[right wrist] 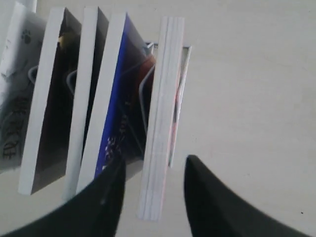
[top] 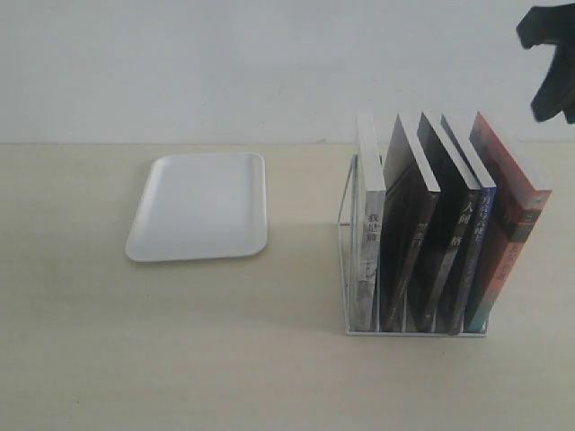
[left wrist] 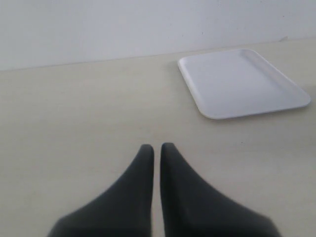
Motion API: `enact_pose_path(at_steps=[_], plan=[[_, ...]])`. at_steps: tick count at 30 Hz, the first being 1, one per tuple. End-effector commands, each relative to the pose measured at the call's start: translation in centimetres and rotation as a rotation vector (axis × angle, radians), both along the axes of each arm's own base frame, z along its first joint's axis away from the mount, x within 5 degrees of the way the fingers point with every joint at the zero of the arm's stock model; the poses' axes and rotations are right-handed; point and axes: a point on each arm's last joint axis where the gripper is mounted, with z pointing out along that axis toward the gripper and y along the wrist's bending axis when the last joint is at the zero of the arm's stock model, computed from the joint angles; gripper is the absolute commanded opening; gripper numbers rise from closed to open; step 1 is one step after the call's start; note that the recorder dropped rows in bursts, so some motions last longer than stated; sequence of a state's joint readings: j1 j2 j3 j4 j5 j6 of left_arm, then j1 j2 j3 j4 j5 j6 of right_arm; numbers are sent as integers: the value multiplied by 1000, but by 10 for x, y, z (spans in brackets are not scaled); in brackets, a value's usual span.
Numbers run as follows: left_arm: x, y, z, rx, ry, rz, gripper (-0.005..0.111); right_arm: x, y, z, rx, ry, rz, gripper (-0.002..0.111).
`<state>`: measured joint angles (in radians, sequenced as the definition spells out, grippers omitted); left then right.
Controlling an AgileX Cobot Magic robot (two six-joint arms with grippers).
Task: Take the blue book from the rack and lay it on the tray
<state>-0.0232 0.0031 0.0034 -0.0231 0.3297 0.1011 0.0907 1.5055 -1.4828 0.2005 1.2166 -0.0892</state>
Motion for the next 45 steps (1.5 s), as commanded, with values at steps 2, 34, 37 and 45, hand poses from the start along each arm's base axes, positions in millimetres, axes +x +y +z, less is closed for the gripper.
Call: enact_pose_path(at_steps=[2, 34, 37, 45], plan=[[0, 0, 3, 1, -22, 1, 5, 16, 16, -24, -39, 71, 67, 47], [0, 0, 3, 1, -22, 1, 5, 36, 16, -60, -121, 181, -17, 44], [0, 0, 3, 1, -22, 1, 5, 38, 17, -65, -119, 196, -17, 44], [0, 0, 3, 1, -22, 1, 5, 40, 18, -68, -114, 206, -10, 15]])
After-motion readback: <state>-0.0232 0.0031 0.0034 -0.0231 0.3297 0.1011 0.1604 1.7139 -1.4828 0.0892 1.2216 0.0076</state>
